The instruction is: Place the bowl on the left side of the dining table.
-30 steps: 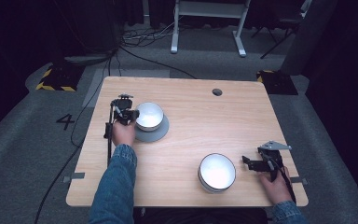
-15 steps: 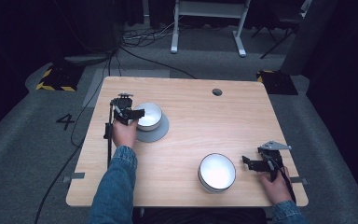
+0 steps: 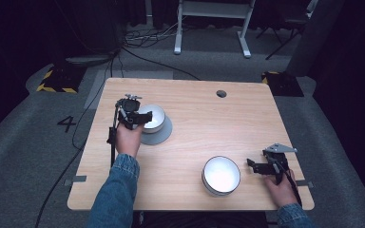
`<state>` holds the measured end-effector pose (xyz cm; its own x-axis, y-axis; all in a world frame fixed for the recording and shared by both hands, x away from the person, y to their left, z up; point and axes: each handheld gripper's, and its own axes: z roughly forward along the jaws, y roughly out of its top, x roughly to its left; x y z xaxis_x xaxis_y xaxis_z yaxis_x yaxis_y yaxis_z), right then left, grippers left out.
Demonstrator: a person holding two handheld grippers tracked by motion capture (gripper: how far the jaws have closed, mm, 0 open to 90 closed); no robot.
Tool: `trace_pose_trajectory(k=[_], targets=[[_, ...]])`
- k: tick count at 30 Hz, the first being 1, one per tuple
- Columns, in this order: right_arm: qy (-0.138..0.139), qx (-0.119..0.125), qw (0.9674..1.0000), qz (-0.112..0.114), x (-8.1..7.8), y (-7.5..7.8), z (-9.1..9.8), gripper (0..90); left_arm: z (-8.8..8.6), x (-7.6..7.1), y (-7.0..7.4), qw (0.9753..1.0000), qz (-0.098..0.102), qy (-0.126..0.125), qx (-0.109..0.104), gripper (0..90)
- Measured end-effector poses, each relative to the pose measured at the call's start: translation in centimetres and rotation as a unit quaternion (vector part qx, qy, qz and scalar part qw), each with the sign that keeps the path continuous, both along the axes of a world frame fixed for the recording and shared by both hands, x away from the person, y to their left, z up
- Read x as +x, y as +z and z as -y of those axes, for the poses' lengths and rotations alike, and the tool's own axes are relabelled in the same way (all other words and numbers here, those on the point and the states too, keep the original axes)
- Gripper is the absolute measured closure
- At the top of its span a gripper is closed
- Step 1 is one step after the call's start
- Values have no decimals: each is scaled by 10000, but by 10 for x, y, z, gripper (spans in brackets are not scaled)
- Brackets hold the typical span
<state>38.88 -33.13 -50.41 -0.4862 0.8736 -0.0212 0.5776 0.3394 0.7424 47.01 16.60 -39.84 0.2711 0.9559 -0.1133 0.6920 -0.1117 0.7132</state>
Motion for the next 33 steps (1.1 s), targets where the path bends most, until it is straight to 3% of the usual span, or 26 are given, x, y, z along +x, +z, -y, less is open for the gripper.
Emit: trace_pose_trajectory(k=[5, 10, 19, 24, 33], targets=[[1, -1, 10000, 1, 0, 0, 0, 153, 2, -14, 8, 9998, 37, -199, -52, 337], [0, -1, 10000, 0, 0, 0, 0, 154, 6, -29, 16, 9983, 120, -529, 190, 315], [2, -1, 10000, 2, 0, 0, 0, 153, 2, -59, 23, 9971, 309, -693, 33, 316], [-1, 0, 10000, -1, 0, 0, 0, 153, -1, -76, 27, 9957, 276, -873, 161, 308], [0, -2, 10000, 0, 0, 0, 0, 154, -10, -100, 27, 9941, 219, -1050, 132, 294]])
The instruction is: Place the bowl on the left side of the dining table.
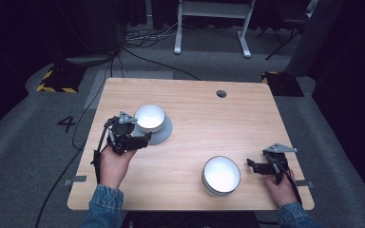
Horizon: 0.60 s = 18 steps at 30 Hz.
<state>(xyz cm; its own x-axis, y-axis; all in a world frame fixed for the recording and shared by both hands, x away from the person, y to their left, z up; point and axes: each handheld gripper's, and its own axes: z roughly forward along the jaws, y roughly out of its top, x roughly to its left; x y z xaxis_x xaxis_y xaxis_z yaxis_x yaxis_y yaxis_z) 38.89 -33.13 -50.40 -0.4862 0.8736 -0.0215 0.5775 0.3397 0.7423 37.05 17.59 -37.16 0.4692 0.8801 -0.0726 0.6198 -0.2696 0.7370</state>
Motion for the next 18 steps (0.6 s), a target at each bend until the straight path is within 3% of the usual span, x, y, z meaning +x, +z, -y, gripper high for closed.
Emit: trace_pose_trajectory(k=[8, 13, 18], targets=[[0, 12, 10000, -2, 0, 0, 0, 154, -6, -21, -7, 9998, -108, -167, 46, 286], [3, 7, 10000, 0, 0, 0, 0, 154, -7, -36, -7, 9987, -114, -343, 366, 280], [1, 11, 10000, 0, 0, 0, 0, 154, -9, -45, -13, 9980, -170, -396, 465, 278]])
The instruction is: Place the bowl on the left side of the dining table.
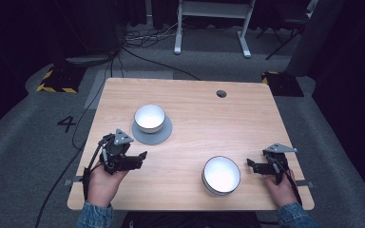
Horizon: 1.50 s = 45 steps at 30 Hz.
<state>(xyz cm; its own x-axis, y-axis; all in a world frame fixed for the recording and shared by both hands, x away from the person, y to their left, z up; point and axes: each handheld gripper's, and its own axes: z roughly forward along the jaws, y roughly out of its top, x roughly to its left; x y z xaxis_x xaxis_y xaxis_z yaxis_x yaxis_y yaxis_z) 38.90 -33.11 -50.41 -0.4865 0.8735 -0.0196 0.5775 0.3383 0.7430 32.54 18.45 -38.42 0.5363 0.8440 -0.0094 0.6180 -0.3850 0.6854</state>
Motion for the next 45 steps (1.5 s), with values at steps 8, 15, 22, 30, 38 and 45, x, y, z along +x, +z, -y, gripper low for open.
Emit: trace_pose_trajectory(k=[8, 15, 22, 30, 38, 45], targets=[[5, -5, 10000, 6, 0, 0, 0, 153, -9, -5, -13, 9994, -342, -31, 54, 271], [9, -13, 10000, 7, 0, 0, 0, 154, -16, -1, -34, 9971, -749, -40, 116, 262], [8, -11, 10000, 5, 0, 0, 0, 154, -20, 10, -60, 9915, -1281, -13, 218, 244], [5, -7, 10000, 5, 0, 0, 0, 154, -27, 12, -77, 9885, -1454, 190, 378, 244], [14, -17, 10000, 9, 0, 0, 0, 154, -28, 14, -91, 9866, -1564, 162, 434, 214], [16, -17, 10000, 10, 0, 0, 0, 154, -23, 12, -101, 9923, -1088, 125, 577, 107]])
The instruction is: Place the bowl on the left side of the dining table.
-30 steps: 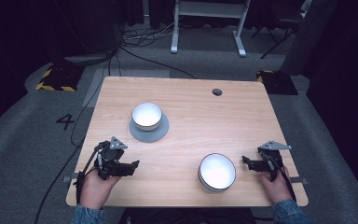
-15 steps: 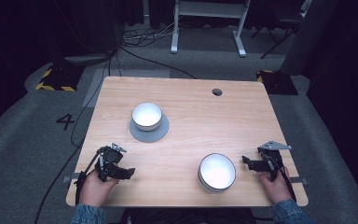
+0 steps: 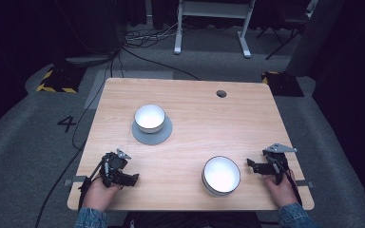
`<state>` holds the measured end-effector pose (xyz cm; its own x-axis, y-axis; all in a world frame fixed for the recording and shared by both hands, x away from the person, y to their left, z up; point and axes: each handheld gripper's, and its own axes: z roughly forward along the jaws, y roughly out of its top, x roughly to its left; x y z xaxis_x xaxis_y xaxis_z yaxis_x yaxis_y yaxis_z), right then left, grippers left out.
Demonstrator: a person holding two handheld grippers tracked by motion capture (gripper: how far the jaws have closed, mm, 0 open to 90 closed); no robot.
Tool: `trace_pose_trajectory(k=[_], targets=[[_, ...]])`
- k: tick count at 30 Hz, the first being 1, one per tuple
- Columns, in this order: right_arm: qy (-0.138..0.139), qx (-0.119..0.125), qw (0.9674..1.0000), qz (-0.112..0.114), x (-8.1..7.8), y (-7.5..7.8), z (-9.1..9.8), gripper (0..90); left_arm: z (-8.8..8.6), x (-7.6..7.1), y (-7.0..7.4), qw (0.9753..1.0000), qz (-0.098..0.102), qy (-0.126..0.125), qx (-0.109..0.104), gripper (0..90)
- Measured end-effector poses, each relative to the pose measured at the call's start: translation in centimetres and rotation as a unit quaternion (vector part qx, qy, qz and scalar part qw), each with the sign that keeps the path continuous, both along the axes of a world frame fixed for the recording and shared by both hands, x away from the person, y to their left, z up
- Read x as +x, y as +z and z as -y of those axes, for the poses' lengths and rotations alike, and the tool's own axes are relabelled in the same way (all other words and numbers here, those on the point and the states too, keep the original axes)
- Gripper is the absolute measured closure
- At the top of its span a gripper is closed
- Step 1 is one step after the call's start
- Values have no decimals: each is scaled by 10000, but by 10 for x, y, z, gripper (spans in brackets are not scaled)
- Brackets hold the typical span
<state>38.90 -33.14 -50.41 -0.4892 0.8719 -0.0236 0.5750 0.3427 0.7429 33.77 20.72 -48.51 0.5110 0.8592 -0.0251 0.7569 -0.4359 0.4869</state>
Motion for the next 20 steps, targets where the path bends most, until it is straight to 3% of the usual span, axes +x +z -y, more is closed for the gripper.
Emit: trace_pose_trajectory(k=[1, 4, 7, 20], targets=[[-2, 1, 10000, -1, 0, 0, 0, 154, -1, 0, -1, 9999, 59, -95, 12, 107], [0, -1, 10000, 1, 0, 0, 0, 154, -2, -1, -10, 9988, 349, -270, -213, 0], [-5, 1, 10000, -18, 0, 0, 0, 154, -5, -5, -19, 9945, 842, -323, -526, 0], [1, 1, 10000, -15, 0, 0, 0, 155, -5, -4, -19, 9942, 877, -337, -517, 0]])
